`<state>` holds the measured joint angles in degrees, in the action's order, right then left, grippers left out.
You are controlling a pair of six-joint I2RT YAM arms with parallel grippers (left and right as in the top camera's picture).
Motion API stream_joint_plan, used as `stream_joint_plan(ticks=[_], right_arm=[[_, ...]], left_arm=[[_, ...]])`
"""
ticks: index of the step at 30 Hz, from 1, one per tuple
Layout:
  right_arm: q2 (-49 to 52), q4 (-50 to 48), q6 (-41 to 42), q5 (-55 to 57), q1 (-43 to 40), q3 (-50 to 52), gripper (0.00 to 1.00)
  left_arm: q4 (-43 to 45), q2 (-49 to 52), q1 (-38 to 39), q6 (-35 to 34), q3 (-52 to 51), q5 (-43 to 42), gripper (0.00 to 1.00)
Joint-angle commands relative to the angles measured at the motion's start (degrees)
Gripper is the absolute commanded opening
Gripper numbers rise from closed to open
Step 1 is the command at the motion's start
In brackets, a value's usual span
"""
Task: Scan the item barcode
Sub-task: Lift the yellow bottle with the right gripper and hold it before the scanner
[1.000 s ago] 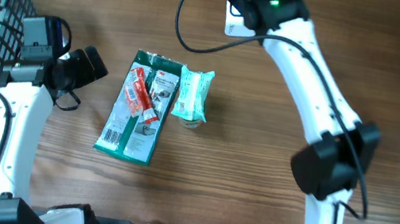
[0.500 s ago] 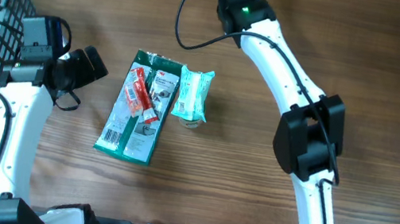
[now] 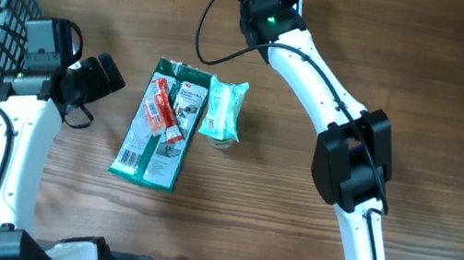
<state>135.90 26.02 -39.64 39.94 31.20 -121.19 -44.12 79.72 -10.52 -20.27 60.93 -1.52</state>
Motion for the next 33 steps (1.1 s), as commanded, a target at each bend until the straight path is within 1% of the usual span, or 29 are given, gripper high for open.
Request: stream_joint_plan(ticks=[1,6,10,19,27,30,33], right_arm=[[0.7,0.1,3.5,2.3,0.2,1.5,0.04],[0.7,-0.7,3.7,2.3,0.3,4.6,0.04],[0.7,-1.6,3.8,2.3,0.7,4.7,0.04],[0.7,-8.1,1.6,2.5,1.1,4.7,0.04],[0.7,-8.4,2.3,2.4,1.1,4.7,0.04],[-1.1,-8.4,2.3,4.5,1.0,4.5,0.04],[-7.0,-8.1,2.2,4.4,0.3,4.5,0.04]], left_arm=[[0.1,0.3,-0.2,0.1,0.2,0.5,1.0],[0.1,0.3,-0.2,0.1,0.2,0.5,1.0],[0.1,0.3,-0.2,0.1,0.2,0.5,1.0],[0.1,0.3,-0.2,0.1,0.2,0.5,1.0],[0.1,0.3,-0.2,0.1,0.2,0.5,1.0],[0.1,0.3,-0.2,0.1,0.2,0.5,1.0],[0.1,0.3,-0.2,0.1,0.2,0.5,1.0]])
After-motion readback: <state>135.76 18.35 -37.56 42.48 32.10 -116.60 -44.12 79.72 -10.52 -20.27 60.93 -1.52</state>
